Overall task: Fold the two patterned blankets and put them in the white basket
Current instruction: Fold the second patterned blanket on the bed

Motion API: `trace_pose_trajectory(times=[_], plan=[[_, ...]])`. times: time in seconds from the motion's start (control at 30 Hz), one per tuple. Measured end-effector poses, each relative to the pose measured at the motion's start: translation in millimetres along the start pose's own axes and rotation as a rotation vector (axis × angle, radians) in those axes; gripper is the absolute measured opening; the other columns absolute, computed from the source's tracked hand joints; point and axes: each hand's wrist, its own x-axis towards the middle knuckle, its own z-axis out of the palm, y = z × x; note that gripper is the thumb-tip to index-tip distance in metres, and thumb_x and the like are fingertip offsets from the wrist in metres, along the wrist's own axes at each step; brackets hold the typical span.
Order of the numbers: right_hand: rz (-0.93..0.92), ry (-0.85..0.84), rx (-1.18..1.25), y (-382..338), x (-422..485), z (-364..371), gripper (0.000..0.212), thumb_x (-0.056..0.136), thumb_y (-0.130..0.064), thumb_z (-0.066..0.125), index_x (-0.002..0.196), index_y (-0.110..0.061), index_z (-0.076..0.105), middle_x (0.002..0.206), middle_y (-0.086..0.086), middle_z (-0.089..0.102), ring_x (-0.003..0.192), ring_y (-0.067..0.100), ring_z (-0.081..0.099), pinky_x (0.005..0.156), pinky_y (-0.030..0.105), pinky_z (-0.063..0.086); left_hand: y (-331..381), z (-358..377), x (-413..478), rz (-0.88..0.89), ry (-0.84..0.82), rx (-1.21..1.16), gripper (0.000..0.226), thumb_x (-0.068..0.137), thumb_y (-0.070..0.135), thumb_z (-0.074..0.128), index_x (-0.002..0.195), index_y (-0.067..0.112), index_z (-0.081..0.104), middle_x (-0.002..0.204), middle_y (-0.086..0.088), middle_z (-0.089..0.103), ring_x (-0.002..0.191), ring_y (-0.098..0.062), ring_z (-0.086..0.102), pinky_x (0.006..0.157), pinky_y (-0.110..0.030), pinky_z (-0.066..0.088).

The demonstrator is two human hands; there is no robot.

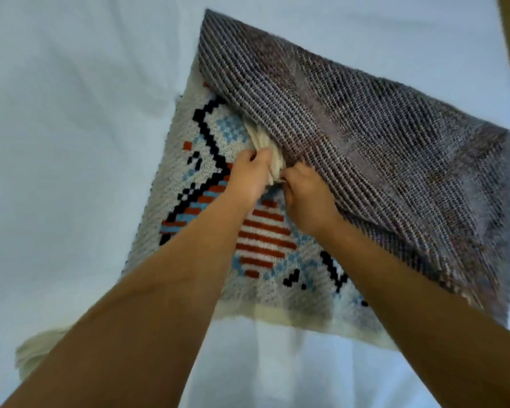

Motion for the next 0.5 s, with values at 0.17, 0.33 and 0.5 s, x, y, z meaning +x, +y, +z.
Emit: trace_pose_trajectory(times=[0.17, 0.33, 0.5], plan=[[-0.204, -0.124, -0.071, -48.0, -58.9, 5.1, 0.025, 0.057, 0.011, 0.069, 0.081, 0.005, 0.067, 0.071, 0.019, 0.062, 0.063, 0.033, 0.061, 0.047, 0.031, 0.049, 0.8, -37.0, -2.2, 0.128, 0.151, 0.19, 0.09, 0.077, 0.045, 0.07, 0.143, 0.011, 0.019, 0.142, -0.005, 0.042, 0.127, -0.025, 0.043, 0.099, -0.029, 0.034], [-0.261, -0.104, -0.062, -75.0, -81.7, 22.8, 0.019, 0.064, 0.002, 0.061, 0.08, 0.0, 0.07, 0.069, 0.014, 0.065, 0.058, 0.029, 0.063, 0.042, 0.028, 0.049, -18.1, -68.0, -22.3, 0.086, -0.087, 0.861, 0.1, 0.072, 0.04, 0.074, 0.146, 0.022, 0.009, 0.148, -0.016, 0.024, 0.129, -0.034, 0.037, 0.101, -0.04, 0.037], [-0.132, -0.128, -0.027, -84.8, -88.3, 32.4, 0.035, 0.061, 0.009, 0.075, 0.095, 0.0, 0.07, 0.076, 0.017, 0.066, 0.065, 0.031, 0.064, 0.049, 0.029, 0.05, -38.6, -86.6, -54.8, 0.246, 0.104, 0.977, 0.025, 0.09, 0.005, 0.043, 0.115, 0.008, 0.044, 0.098, -0.014, 0.058, 0.079, -0.027, 0.055, 0.064, -0.037, 0.044]])
